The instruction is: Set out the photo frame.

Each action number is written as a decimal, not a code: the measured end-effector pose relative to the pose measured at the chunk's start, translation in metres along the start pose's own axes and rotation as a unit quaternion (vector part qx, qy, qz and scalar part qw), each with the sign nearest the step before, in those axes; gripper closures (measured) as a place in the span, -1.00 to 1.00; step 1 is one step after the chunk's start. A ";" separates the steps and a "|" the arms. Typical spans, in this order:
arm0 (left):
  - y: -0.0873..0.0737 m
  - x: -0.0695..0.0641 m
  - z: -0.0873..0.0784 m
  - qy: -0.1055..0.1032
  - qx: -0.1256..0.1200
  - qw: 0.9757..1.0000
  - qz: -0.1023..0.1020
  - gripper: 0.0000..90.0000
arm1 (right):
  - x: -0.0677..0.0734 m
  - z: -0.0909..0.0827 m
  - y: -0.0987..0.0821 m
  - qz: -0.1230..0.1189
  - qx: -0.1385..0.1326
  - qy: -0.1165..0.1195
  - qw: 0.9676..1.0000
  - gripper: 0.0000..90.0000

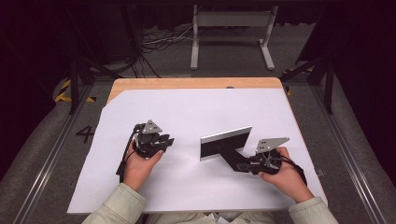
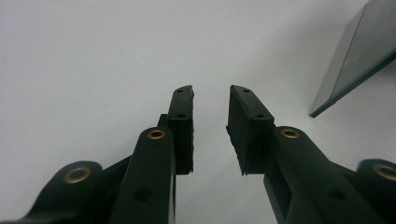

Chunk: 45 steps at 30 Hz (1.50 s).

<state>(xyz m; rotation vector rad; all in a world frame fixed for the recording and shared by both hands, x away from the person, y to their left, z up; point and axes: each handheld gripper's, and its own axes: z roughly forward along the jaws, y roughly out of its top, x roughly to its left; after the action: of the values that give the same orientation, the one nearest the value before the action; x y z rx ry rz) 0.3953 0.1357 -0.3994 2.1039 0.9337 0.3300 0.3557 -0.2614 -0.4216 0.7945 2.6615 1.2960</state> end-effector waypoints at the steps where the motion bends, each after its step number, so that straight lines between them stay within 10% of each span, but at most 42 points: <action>1: 0.000 0.000 0.000 0.000 0.000 1.000 0.000 0.59 | 0.000 0.000 0.000 -0.001 0.001 -0.001 1.000 0.68; 23: 0.000 -0.001 0.001 -0.004 -0.001 1.000 -0.001 0.56 | 0.004 -0.001 0.001 -0.005 0.021 0.001 1.000 0.64; 45: 0.008 -0.014 0.009 -0.035 -0.016 0.999 0.016 0.94 | 0.008 -0.057 0.003 0.004 -0.056 -0.048 0.997 0.54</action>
<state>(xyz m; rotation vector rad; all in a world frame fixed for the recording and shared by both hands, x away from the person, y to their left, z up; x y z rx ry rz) 0.3941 0.1174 -0.3981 2.0900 0.8486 0.2833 0.3340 -0.2966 -0.3812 0.8305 2.4901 1.3592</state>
